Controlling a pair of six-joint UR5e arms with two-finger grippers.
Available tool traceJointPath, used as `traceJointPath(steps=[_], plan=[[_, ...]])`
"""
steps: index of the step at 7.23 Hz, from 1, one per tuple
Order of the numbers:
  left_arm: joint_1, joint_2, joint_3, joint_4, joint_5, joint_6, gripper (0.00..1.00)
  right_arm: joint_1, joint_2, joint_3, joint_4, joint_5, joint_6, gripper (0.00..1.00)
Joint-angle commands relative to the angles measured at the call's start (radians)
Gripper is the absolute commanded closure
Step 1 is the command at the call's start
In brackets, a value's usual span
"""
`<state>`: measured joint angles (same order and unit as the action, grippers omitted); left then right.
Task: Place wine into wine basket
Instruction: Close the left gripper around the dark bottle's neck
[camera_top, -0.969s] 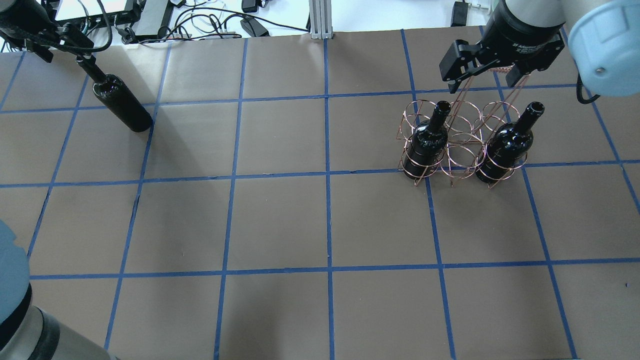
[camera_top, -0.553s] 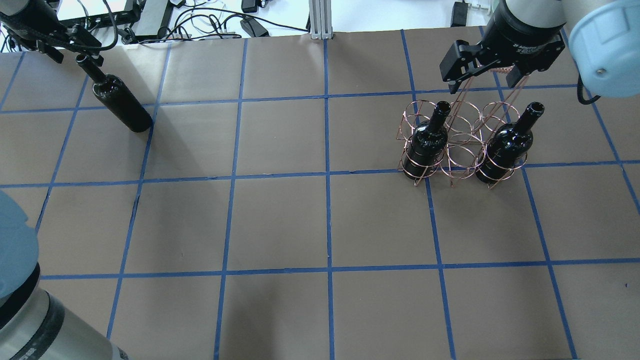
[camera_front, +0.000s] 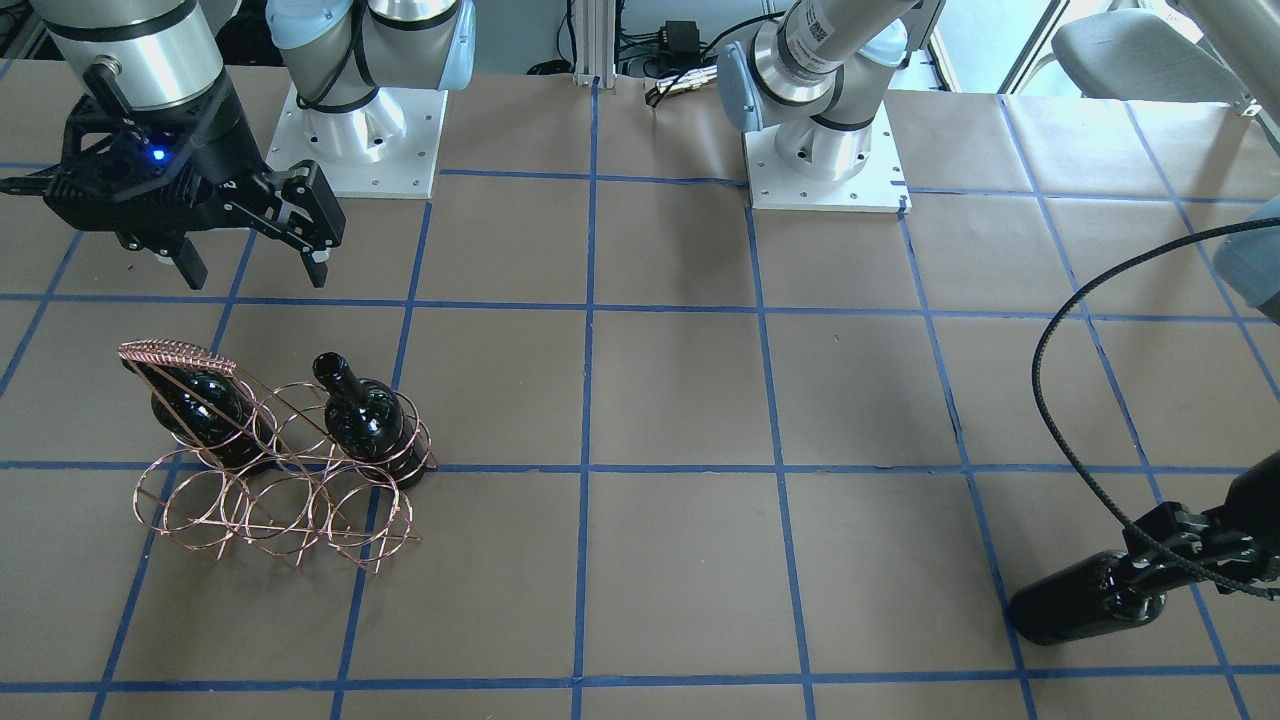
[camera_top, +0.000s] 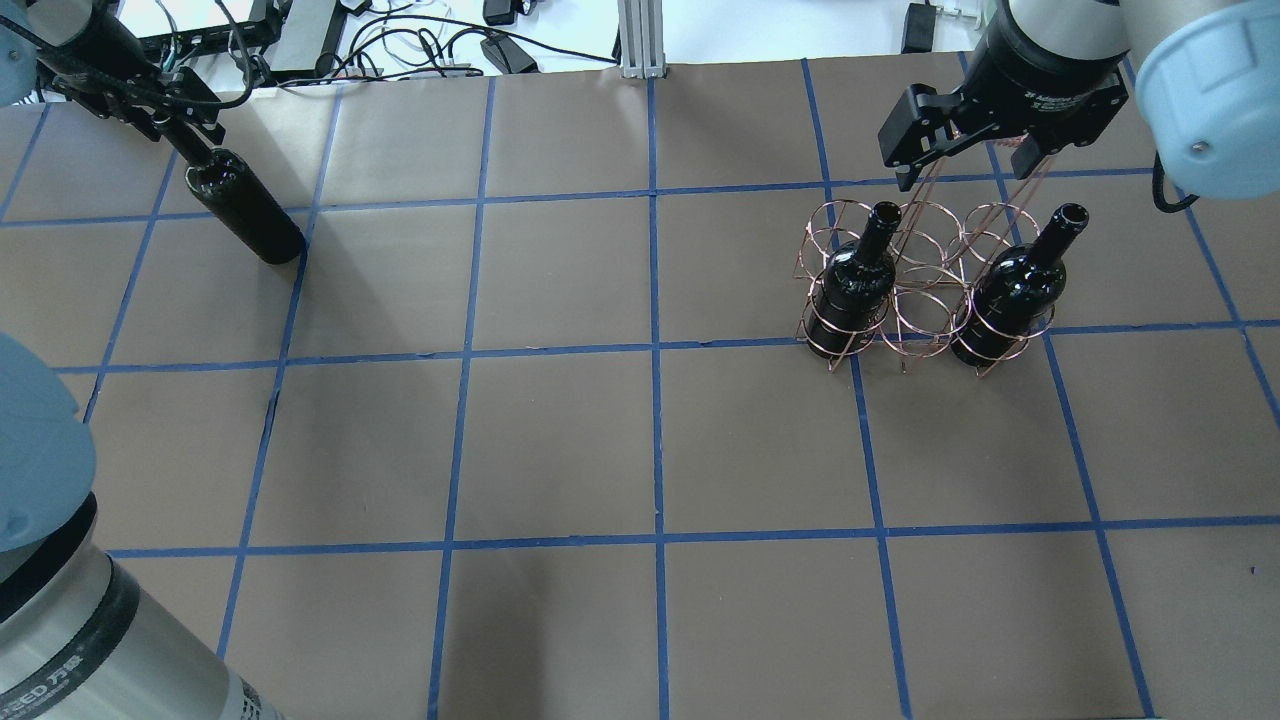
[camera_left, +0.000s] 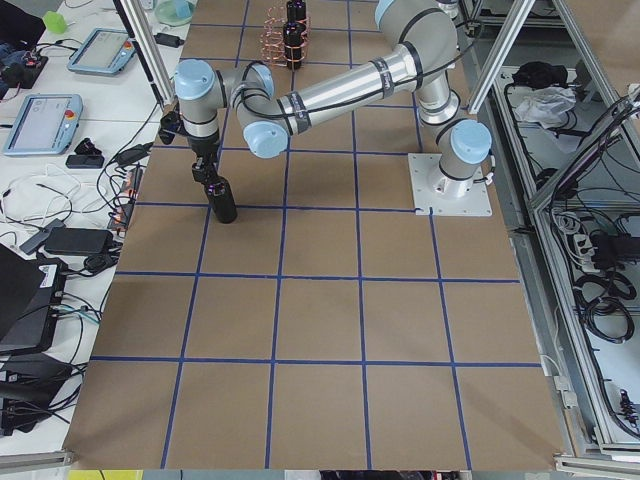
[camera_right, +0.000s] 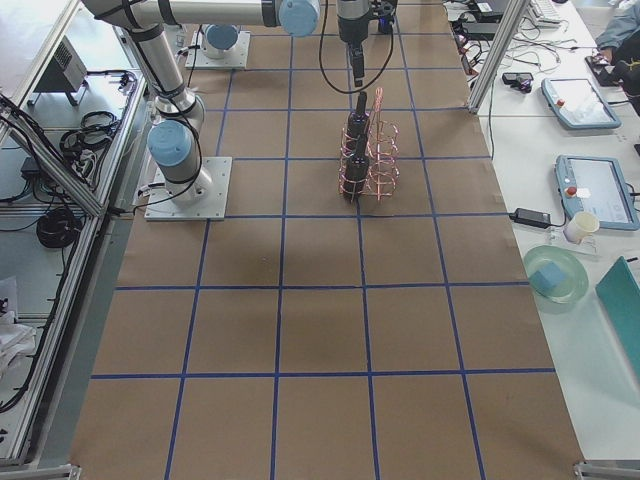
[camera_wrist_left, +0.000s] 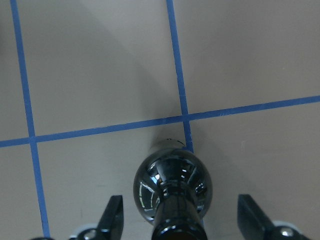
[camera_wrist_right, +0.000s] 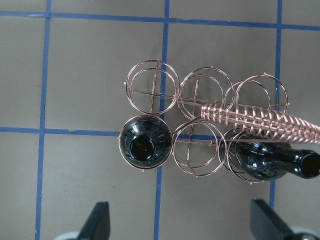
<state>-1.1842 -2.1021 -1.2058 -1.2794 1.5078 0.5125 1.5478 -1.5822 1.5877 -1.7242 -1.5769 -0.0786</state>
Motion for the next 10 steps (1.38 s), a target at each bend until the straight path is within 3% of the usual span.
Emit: traceJointPath(steps=[1,3,4,5,8,10], plan=[[0.0,-0.007,0.0,0.0,0.0,0.001,0.29,0.0,-0.001,0.001,0.0,0.0,-0.001,0.0],[0.0,-0.007,0.0,-0.002,0.0,0.001,0.49,0.0,-0.002,0.001,0.0,0.0,-0.001,0.0],[0.0,-0.006,0.0,-0.006,0.002,0.003,0.78,0.0,-0.001,0.001,0.0,0.0,-0.001,0.0],[0.0,-0.003,0.0,-0.009,0.003,0.003,1.0,0.0,-0.002,0.001,0.0,0.0,-0.001,0.0],[0.0,0.036,0.0,-0.049,0.017,0.012,1.0,0.0,-0.002,0.001,0.0,0.0,-0.001,0.0],[-0.058,0.135,-0.039,-0.118,0.02,-0.061,1.0,0.0,-0.002,0.001,0.0,0.0,-0.001,0.0]])
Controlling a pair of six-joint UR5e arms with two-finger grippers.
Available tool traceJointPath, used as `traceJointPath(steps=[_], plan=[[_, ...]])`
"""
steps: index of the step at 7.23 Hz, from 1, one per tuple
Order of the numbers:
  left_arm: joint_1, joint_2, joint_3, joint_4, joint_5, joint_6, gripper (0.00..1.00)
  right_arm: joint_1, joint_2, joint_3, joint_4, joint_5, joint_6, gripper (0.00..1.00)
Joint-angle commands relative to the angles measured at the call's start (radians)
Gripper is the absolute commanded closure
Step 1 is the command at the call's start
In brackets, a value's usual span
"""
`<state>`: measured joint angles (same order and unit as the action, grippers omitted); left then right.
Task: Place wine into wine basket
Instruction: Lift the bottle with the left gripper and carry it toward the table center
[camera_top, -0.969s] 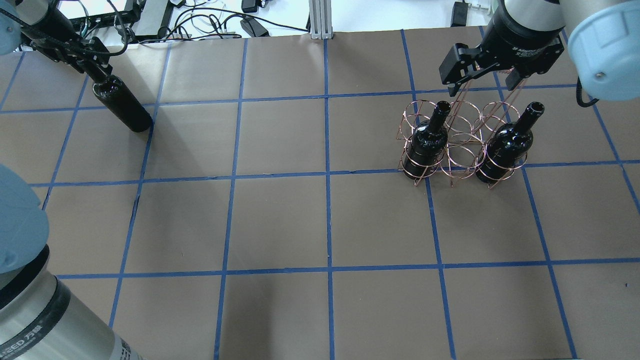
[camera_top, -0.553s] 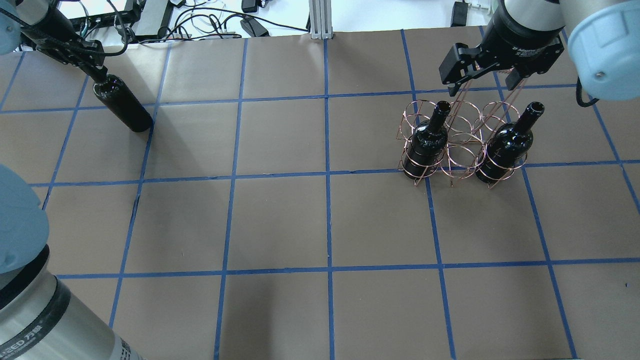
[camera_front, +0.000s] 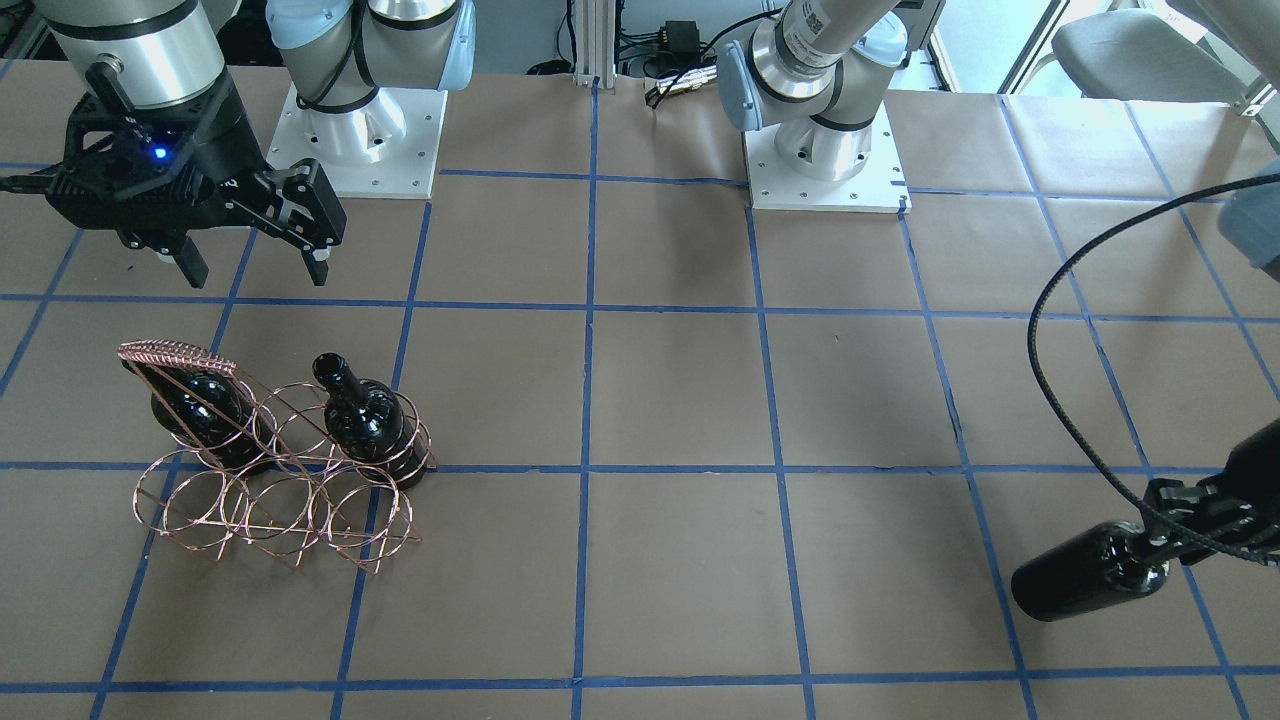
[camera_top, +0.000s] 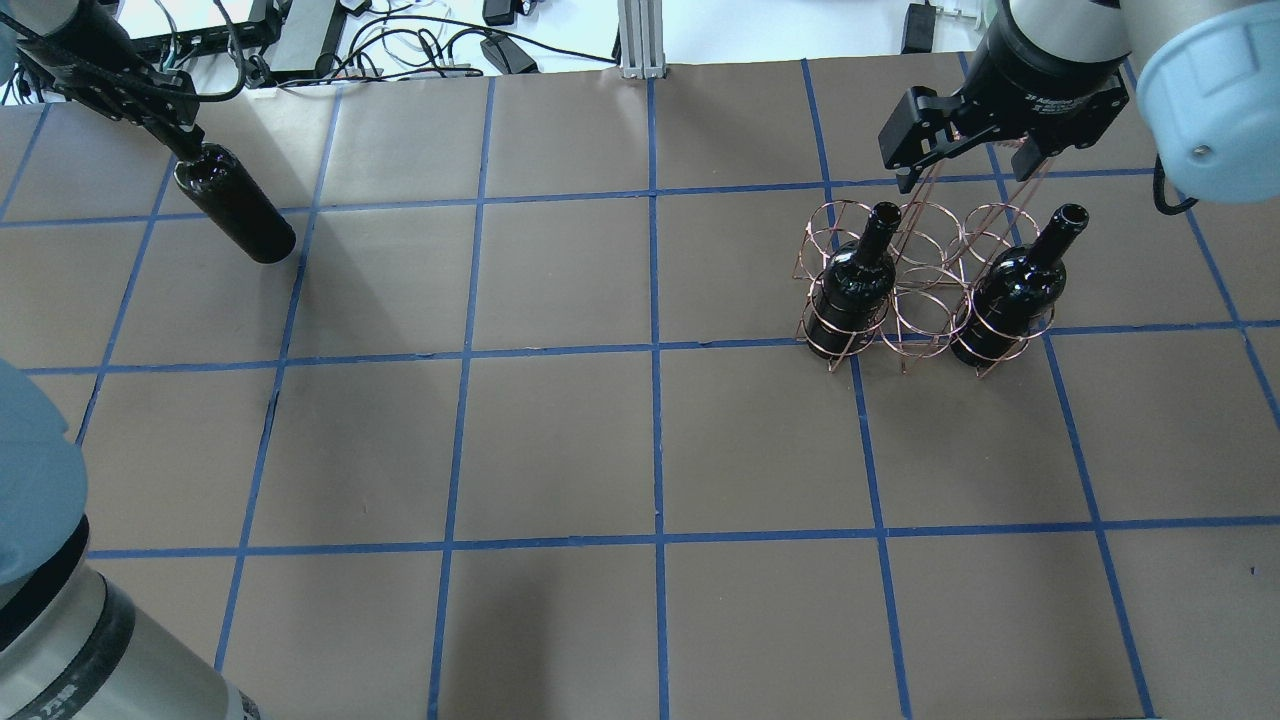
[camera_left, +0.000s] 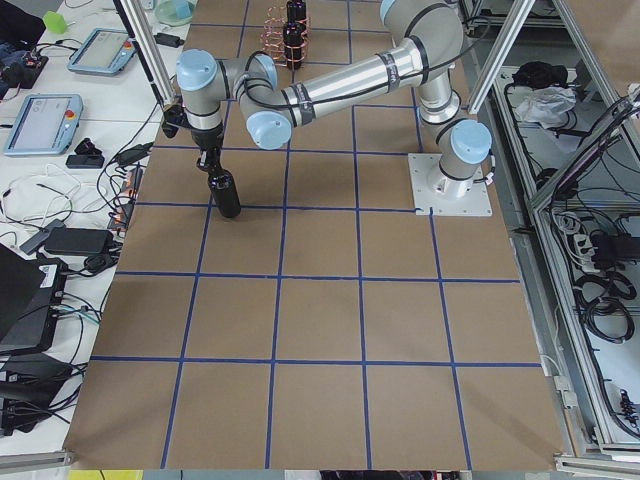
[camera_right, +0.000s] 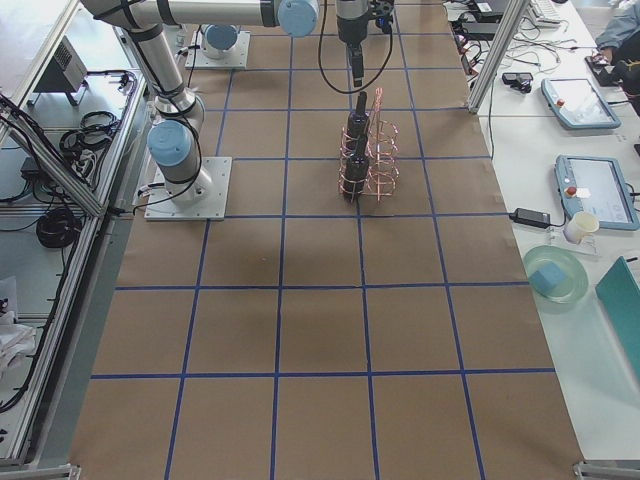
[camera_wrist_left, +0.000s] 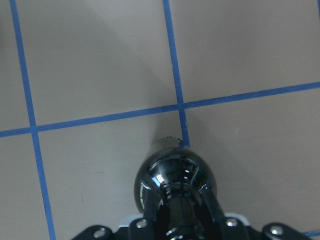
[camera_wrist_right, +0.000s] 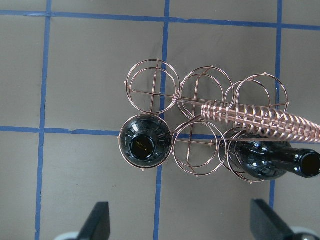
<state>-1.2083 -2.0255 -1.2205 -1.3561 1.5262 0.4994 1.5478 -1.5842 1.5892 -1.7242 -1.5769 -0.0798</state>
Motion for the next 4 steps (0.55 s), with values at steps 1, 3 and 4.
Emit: traceJointPath(steps=[1,3,4], plan=[[-0.106,0.112,-0.071,-0.043,0.005,-0.146,1.0,0.0,0.0,0.0,0.0,0.0,0.0,0.0],[-0.227,0.198,-0.186,-0.032,-0.004,-0.287,1.0,0.0,0.001,0.0,0.0,0.0,0.0,0.0],[-0.29,0.24,-0.244,-0.031,0.0,-0.367,1.0,0.0,0.001,0.0,0.0,0.0,0.0,0.0]])
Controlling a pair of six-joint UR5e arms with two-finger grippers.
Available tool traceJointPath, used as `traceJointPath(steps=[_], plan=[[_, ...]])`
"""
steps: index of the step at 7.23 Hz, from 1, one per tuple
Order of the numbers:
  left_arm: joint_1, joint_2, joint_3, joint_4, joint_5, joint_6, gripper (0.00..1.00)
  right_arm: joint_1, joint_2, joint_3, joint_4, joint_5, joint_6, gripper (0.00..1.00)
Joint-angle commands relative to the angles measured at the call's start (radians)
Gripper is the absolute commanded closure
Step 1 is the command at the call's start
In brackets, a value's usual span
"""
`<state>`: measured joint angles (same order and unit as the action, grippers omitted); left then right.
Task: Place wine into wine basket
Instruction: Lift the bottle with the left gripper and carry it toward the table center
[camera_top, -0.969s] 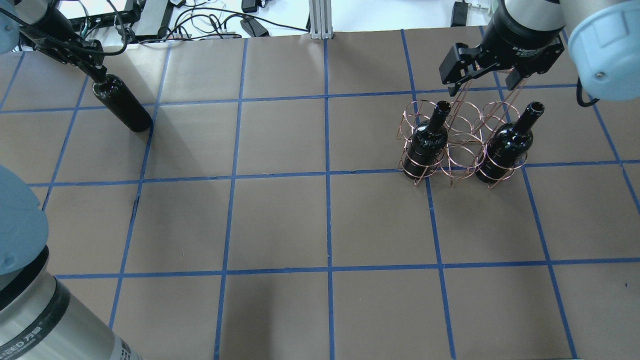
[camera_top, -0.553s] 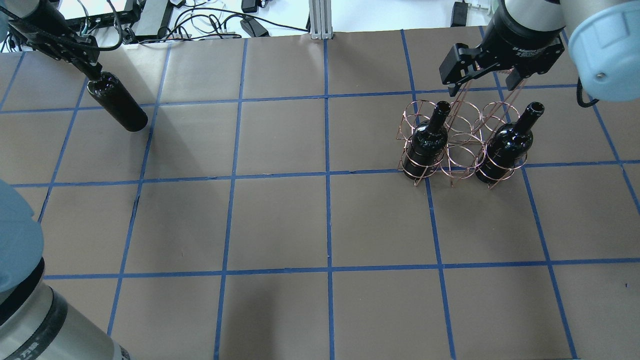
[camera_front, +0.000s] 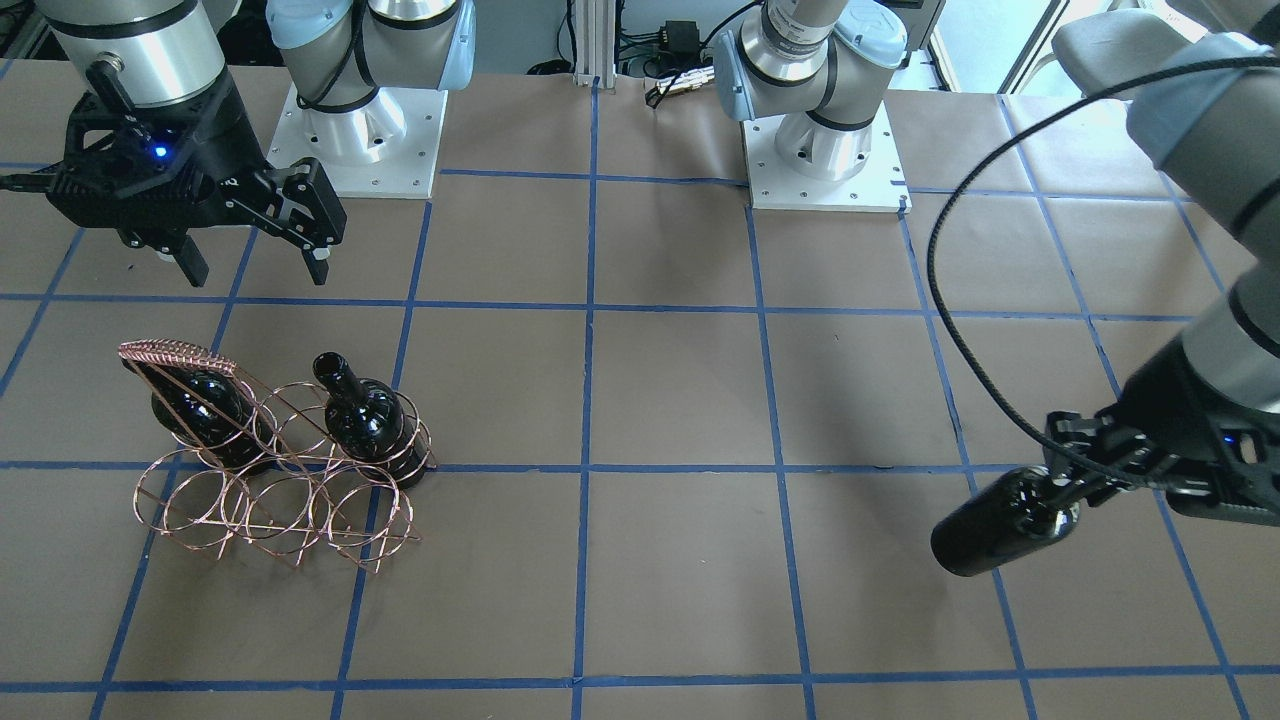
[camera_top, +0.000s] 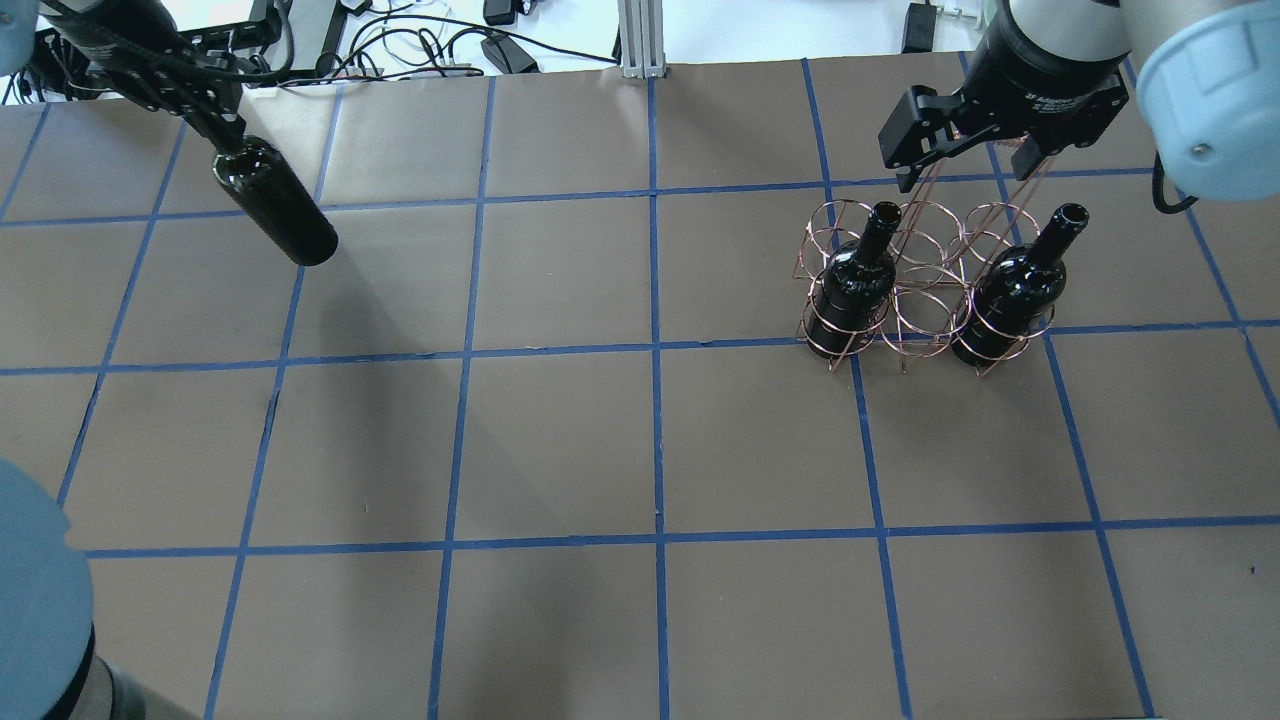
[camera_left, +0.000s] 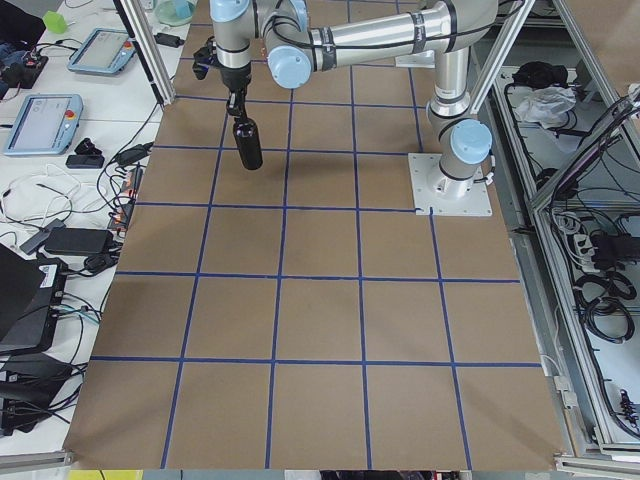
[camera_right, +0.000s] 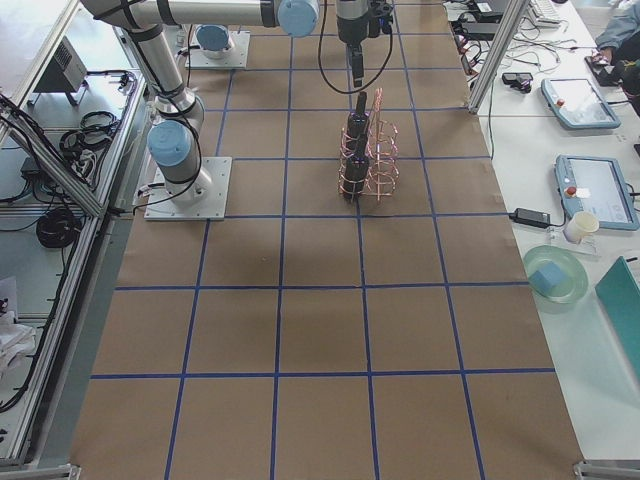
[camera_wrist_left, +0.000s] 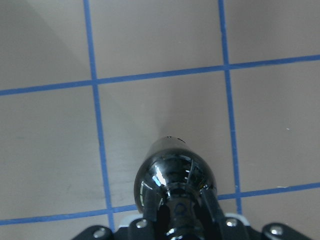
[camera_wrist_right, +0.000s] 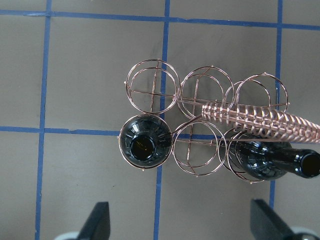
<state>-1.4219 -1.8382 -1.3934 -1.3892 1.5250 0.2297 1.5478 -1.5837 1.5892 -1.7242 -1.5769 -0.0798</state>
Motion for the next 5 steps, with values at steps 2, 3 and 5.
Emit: traceJointPath(steps=[2,3,5], plan=[[-0.193,0.103,-0.136,0.006,0.004,-0.269,1.0,0.0,0.001,0.0,0.0,-0.002,0.0,0.0],[-0.236,0.115,-0.153,0.006,0.004,-0.301,1.0,0.0,0.001,0.0,0.0,0.0,0.0,0.0],[-0.305,0.116,-0.197,0.065,0.004,-0.389,1.0,0.0,0.001,0.0,0.0,-0.002,0.0,0.0]])
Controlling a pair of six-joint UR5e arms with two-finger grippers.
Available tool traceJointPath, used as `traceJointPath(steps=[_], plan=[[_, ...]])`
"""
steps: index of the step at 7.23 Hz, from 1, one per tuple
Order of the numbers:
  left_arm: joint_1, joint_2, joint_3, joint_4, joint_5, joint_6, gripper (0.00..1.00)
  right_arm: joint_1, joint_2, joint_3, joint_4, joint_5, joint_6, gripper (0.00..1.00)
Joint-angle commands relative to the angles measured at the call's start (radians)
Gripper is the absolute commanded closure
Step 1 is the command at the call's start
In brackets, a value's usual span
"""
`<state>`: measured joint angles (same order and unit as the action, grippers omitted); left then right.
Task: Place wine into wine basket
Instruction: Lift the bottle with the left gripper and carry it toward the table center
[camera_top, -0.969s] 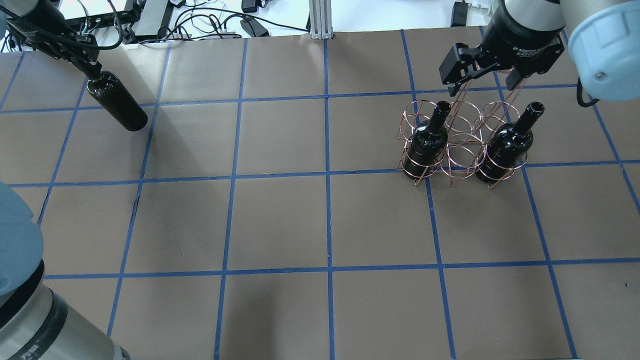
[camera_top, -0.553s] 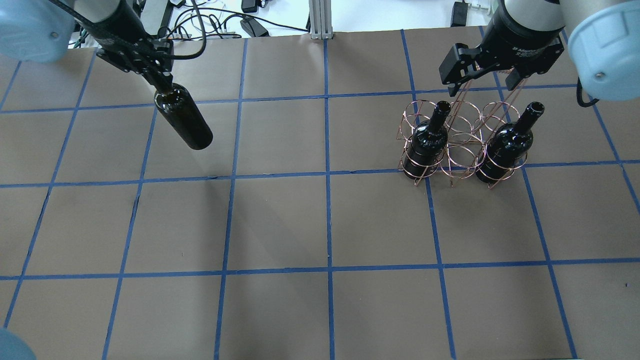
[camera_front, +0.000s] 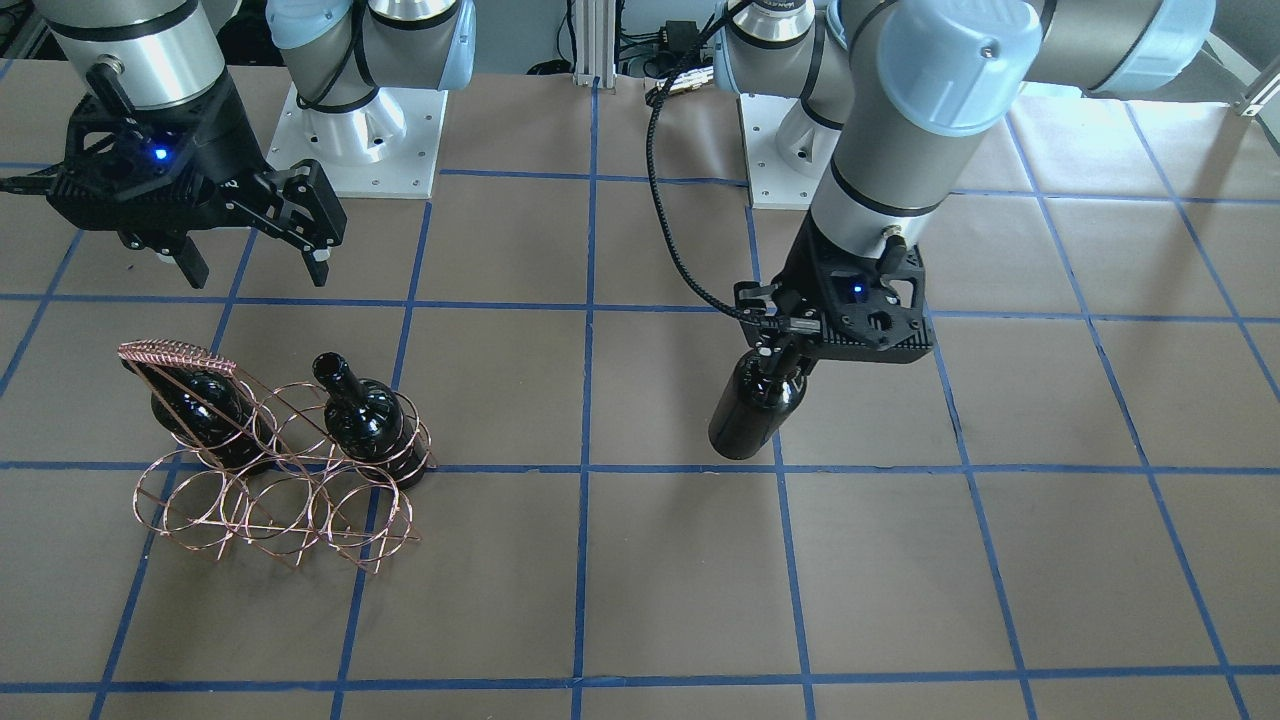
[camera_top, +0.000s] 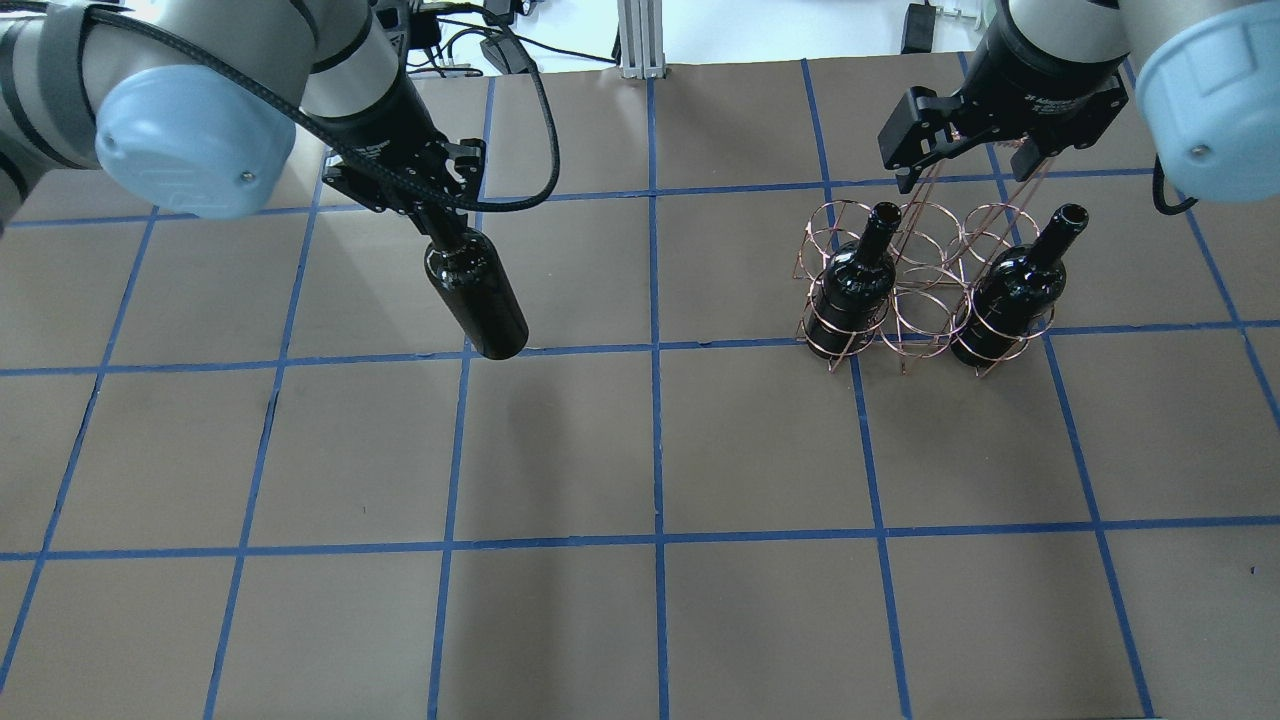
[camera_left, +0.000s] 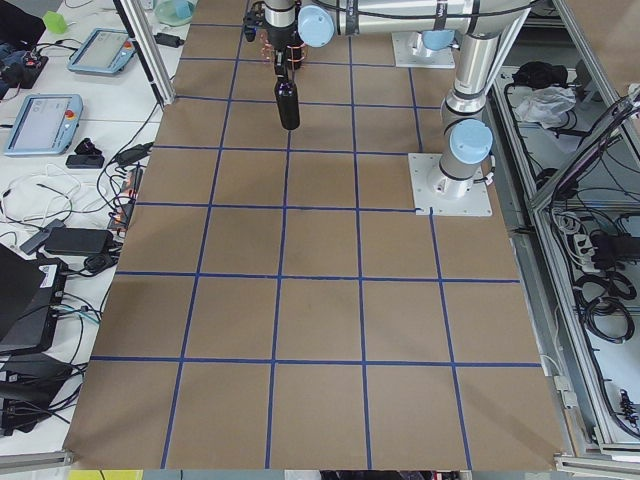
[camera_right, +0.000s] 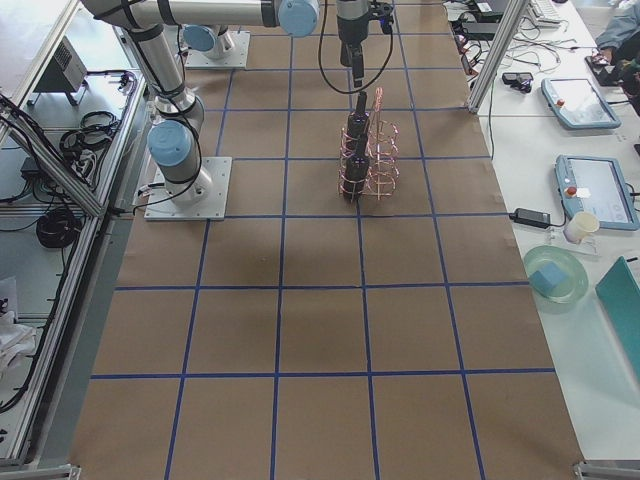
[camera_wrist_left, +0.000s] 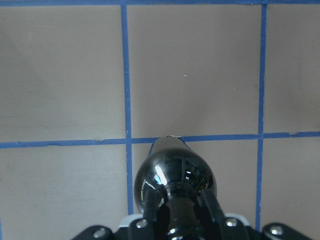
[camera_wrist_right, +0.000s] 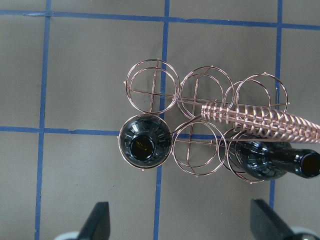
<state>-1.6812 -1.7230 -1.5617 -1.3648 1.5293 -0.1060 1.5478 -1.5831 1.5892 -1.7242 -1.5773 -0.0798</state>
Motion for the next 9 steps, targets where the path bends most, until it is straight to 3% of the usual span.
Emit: traceJointPath(steps=[1,5,9], plan=[[-0.079,0.0,-0.069,0.106,0.002,-0.082,1.0,0.0,0.0,0.0,0.0,0.0,0.0,0.0],[-0.195,-0.016,-0.12,0.185,0.034,-0.179,1.0,0.0,0.0,0.0,0.0,-0.001,-0.001,0.0],[-0.207,-0.03,-0.12,0.204,0.029,-0.19,1.0,0.0,0.0,0.0,0.0,-0.001,-0.001,0.0]])
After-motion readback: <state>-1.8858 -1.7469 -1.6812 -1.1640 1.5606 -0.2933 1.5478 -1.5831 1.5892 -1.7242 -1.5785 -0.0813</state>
